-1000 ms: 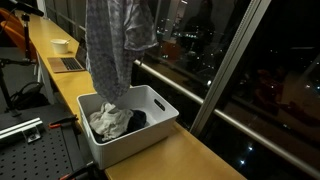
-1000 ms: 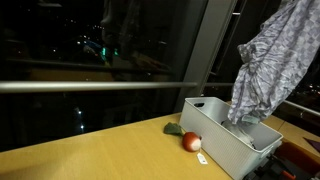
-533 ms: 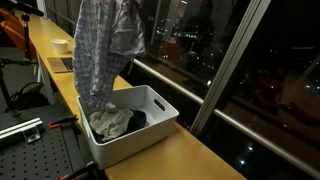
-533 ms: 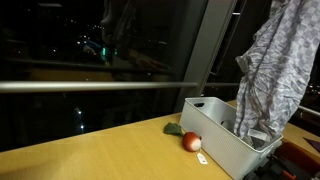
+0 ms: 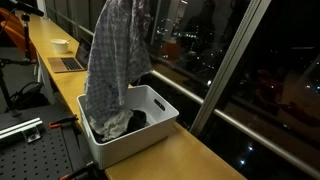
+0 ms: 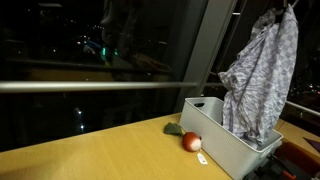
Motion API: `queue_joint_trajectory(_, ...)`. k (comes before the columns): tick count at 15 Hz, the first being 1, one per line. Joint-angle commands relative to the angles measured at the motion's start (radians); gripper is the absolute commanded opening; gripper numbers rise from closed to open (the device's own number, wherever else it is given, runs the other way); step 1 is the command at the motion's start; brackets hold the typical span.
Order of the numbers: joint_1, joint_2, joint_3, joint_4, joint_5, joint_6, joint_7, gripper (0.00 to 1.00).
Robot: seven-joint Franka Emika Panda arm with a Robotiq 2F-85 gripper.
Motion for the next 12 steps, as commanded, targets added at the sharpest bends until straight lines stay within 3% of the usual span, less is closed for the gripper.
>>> queue_joint_trajectory(1,-0.019,-0.018,-0.006,-0.108,0.039,0.082,-0.035,0.01)
queue_joint_trajectory(3,-0.025,-0.025,-0.005,-0.166,0.045,0.117,-0.047,0.01)
queue_joint_trajectory(4,-0.025,-0.027,-0.003,-0.196,0.041,0.131,-0.052,0.30)
queue_joint_trajectory(5,-0.009,-0.025,-0.019,-0.210,0.042,0.135,-0.056,0.31)
queue_joint_trajectory(12,0.015,-0.041,-0.006,-0.312,0.050,0.177,-0.040,0.81)
